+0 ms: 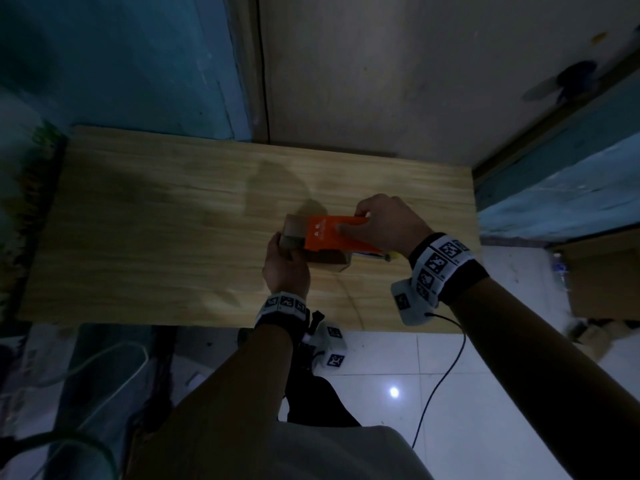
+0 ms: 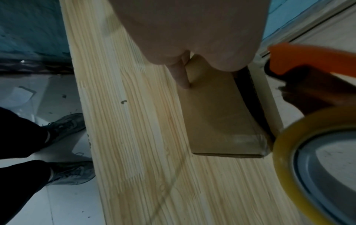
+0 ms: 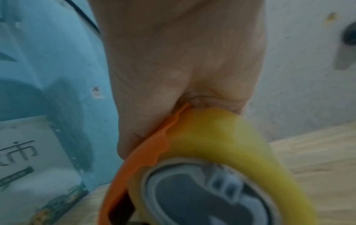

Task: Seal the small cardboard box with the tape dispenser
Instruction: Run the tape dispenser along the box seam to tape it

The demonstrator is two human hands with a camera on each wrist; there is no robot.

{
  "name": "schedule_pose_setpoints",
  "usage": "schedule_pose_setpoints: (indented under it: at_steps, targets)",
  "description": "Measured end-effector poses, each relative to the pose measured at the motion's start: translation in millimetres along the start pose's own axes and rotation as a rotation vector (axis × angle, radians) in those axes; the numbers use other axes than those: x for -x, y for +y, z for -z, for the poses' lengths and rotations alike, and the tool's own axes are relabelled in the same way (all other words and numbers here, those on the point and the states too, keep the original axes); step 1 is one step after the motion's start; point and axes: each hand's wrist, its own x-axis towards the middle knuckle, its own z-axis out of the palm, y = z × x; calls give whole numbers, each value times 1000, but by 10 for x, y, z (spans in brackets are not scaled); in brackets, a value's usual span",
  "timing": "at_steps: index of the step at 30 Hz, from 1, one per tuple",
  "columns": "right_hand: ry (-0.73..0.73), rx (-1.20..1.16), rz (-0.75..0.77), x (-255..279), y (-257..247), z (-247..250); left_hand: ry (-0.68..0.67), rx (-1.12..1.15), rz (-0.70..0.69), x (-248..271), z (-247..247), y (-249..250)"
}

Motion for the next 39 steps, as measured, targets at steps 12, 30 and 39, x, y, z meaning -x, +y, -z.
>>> schedule_pose_setpoints:
  at_steps: [12,30,39]
  targets:
    - [-3,-36,-86,160,286,37,-12,-13,-1,-20,-26,-5]
    - [31,-237,-173,234,384,-124,-244,-3,-6,-246,117,-3]
    - [20,-249,-178,247,403,-101,-218,-196,-130,-249,33,192]
